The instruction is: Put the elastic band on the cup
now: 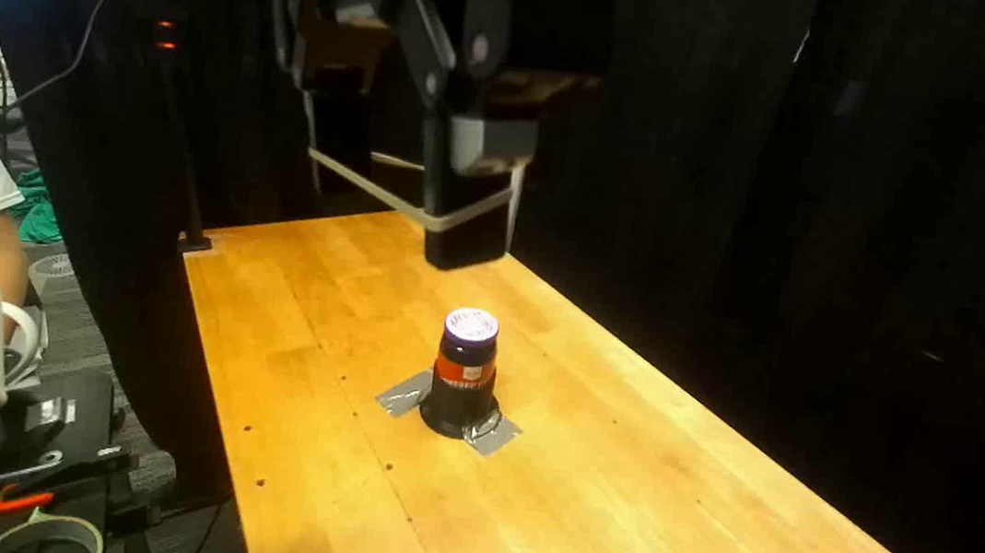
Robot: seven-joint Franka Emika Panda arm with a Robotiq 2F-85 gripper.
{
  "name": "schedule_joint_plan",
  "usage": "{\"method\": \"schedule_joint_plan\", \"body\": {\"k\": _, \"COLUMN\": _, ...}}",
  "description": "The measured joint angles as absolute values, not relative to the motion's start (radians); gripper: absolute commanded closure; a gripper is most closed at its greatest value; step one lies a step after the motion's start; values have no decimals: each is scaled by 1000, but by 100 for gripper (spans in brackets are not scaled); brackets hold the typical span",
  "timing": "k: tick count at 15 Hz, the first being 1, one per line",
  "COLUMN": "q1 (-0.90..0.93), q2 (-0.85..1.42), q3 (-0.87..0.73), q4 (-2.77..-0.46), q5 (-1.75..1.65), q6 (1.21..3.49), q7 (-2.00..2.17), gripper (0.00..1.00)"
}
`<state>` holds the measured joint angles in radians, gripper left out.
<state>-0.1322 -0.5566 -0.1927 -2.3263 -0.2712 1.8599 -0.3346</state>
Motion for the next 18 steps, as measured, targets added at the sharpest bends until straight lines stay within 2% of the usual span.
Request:
{"method": "schedule_joint_plan", "body": {"k": 11, "q1": -121, "q2": -548, "q3": -185, "q4": -2309, "q5": -259, "q6": 1853, "q7": -331, "gripper": 0}}
{"method": "schedule_joint_plan", "body": {"k": 18, "q1": -7, "q2": -258, "q3": -24, "q4": -2072, "q5": -158, "q6": 1719, "q7": -140, "gripper": 0}}
